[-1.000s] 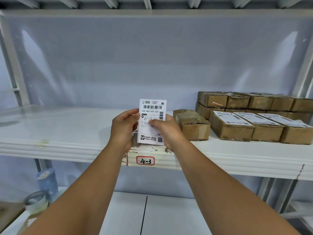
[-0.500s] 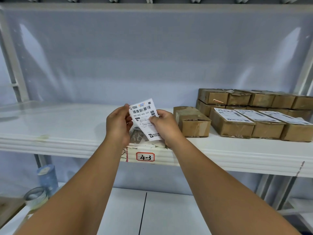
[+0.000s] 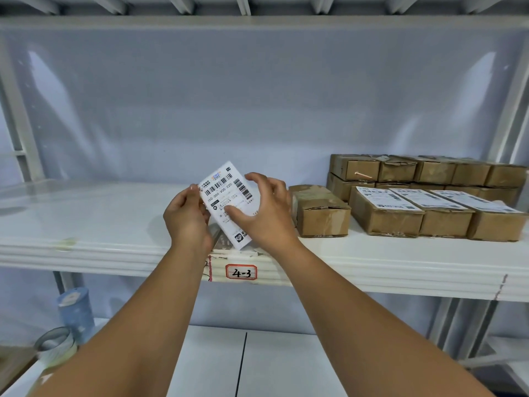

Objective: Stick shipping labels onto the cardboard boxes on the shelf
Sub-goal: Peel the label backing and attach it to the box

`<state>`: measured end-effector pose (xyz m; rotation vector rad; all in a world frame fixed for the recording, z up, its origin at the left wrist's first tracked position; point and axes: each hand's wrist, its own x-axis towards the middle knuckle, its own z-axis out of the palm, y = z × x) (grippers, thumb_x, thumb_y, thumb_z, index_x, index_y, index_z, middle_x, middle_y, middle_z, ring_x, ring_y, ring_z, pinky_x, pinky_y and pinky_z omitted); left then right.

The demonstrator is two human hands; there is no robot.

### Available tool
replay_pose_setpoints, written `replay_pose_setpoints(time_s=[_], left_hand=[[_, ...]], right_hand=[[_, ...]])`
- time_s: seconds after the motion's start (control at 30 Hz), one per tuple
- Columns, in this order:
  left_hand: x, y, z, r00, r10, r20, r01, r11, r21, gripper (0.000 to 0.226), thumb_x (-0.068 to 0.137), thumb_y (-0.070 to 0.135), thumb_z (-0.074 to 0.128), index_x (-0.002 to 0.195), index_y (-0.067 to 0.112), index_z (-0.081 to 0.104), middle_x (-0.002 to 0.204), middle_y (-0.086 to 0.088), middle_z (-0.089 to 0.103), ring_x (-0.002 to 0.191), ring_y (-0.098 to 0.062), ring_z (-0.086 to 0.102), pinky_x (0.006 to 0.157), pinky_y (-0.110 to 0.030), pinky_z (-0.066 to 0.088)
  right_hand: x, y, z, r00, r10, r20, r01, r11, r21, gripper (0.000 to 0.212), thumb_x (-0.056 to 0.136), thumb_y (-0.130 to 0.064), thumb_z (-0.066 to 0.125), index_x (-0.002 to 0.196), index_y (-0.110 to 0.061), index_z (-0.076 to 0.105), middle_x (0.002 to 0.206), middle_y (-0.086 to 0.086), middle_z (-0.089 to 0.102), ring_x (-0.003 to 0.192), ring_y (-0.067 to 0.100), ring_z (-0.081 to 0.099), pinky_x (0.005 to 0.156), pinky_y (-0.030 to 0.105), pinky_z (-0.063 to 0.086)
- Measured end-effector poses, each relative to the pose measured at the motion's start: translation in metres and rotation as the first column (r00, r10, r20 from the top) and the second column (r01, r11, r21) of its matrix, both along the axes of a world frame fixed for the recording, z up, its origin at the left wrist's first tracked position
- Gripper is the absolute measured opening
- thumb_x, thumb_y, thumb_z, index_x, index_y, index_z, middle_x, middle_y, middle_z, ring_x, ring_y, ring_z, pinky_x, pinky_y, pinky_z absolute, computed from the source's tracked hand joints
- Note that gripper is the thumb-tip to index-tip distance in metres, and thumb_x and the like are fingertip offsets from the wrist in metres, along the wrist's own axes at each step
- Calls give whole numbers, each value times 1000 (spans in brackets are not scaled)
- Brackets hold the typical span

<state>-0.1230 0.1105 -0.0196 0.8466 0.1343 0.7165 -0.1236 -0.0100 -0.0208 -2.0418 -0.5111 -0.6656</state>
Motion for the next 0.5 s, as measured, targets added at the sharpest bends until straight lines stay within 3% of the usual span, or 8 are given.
replay_pose_setpoints(time_s=[0.1,0.2,0.23,0.4,0.5], left_hand=[[0,1,0,1000,4,10,-3,997,-79,19,96,10,51,79,8,58,64,-4,51,43,-4,48,50,-15,46],[-2,-1,2,1000,-19,8,20,998,-65,18,96,8,52,79,7,58,66,-6,54,48,-5,58,57,-15,51],[-3,-2,2,999,-40,7,41,998,-51,17,96,8,52,79,6,59,68,-7,56,52,-6,61,58,-15,51],[-9,-6,6,992,-121,20,120,992,25,14,92,2,54,80,4,59,74,-11,62,69,-17,67,63,-18,54],[-13,-5,7,975,-220,19,218,973,75,10,91,1,54,84,4,59,70,-8,66,64,-16,67,61,-19,54]], right_hand=[[-1,-4,3,980,134,-145,-119,987,108,71,83,-27,70,139,-37,28,131,-1,35,105,9,43,87,19,37],[2,-8,4,975,148,-166,-98,956,277,68,84,-19,68,137,-38,29,129,4,42,103,11,50,87,26,48],[2,-7,4,976,147,-159,-93,948,303,68,85,-16,68,137,-38,30,131,4,41,103,9,49,85,22,49],[5,-9,3,999,19,-49,-8,977,213,67,88,8,53,141,-30,39,157,4,15,137,16,33,76,-5,34],[8,-9,-1,996,-73,56,63,985,161,49,90,12,43,128,-16,56,154,2,24,136,12,33,80,-9,24]])
